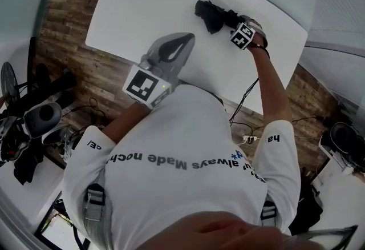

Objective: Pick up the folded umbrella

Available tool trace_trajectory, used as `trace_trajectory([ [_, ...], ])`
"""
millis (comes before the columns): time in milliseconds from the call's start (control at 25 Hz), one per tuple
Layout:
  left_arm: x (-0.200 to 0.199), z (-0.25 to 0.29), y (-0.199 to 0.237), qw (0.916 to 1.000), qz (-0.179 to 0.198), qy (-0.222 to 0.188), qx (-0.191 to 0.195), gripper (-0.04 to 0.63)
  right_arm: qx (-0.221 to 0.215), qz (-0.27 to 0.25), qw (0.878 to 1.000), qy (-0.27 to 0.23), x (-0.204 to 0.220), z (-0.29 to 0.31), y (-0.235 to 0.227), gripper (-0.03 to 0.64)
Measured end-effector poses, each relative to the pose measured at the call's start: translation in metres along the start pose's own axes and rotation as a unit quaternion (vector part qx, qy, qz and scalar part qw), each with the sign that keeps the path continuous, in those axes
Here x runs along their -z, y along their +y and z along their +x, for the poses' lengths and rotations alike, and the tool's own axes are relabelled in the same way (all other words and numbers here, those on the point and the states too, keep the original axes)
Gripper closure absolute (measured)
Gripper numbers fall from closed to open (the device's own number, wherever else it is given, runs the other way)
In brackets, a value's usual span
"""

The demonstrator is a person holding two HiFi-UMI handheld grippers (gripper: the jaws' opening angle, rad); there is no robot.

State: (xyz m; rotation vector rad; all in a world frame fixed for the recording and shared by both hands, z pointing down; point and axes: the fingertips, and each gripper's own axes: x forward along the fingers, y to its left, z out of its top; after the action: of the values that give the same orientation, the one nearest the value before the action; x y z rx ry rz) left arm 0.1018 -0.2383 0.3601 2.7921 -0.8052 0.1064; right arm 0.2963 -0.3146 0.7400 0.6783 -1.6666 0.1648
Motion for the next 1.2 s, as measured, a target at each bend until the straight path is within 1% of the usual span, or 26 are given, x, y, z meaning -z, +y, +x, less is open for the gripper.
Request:
trace_trajectory([
  [160, 0.005, -0.005, 0.017, 0.9999, -0.003, 0.006, -0.014, 0.594, -0.039, -0.011, 0.998, 0.038, 0.005, 0.033, -0.002, 0.190],
  [280, 0.008, -0.009, 0.020, 0.9996, -0.006, 0.011, -0.024, 0.594, -0.073, -0.030, 0.996, 0.047, 0.007, 0.040, -0.002, 0.157],
  [320, 0.009, -0.011, 0.022, 0.9995, -0.008, 0.012, -0.027, 0.594, -0.086, -0.039, 0.994, 0.048, 0.007, 0.041, -0.002, 0.155],
  [400, 0.011, -0.014, 0.027, 0.9993, -0.012, 0.015, -0.033, 0.594, -0.118, -0.055, 0.990, 0.053, 0.004, 0.044, 0.001, 0.172],
  [440, 0.012, -0.015, 0.030, 0.9991, -0.013, 0.015, -0.036, 0.594, -0.136, -0.060, 0.987, 0.058, 0.002, 0.045, 0.004, 0.201],
  [480, 0.013, -0.016, 0.033, 0.9990, -0.014, 0.016, -0.039, 0.594, -0.150, -0.064, 0.985, 0.062, 0.001, 0.047, 0.006, 0.213],
  [560, 0.014, -0.018, 0.038, 0.9989, -0.015, 0.016, -0.042, 0.594, -0.165, -0.063, 0.982, 0.071, 0.000, 0.050, 0.008, 0.230],
  [680, 0.016, -0.019, 0.041, 0.9989, -0.015, 0.016, -0.042, 0.594, -0.170, -0.062, 0.981, 0.073, -0.003, 0.049, 0.011, 0.276],
  [720, 0.017, -0.019, 0.041, 0.9989, -0.016, 0.016, -0.041, 0.594, -0.175, -0.062, 0.980, 0.070, -0.003, 0.048, 0.015, 0.302],
  [760, 0.017, -0.019, 0.041, 0.9989, -0.017, 0.016, -0.040, 0.594, -0.179, -0.061, 0.980, 0.068, -0.003, 0.047, 0.018, 0.342],
  [840, 0.016, -0.018, 0.040, 0.9991, -0.018, 0.015, -0.037, 0.594, -0.179, -0.053, 0.980, 0.062, -0.004, 0.045, 0.022, 0.379],
  [920, 0.015, -0.018, 0.040, 0.9992, -0.018, 0.014, -0.034, 0.594, -0.172, -0.042, 0.983, 0.057, -0.006, 0.044, 0.024, 0.400],
  [1040, 0.015, -0.019, 0.041, 0.9993, -0.017, 0.013, -0.029, 0.594, -0.149, -0.019, 0.988, 0.046, -0.007, 0.043, 0.025, 0.419],
  [1200, 0.017, -0.017, 0.038, 0.9995, -0.017, 0.011, -0.025, 0.594, -0.127, 0.037, 0.991, 0.017, -0.008, 0.038, 0.028, 0.433],
])
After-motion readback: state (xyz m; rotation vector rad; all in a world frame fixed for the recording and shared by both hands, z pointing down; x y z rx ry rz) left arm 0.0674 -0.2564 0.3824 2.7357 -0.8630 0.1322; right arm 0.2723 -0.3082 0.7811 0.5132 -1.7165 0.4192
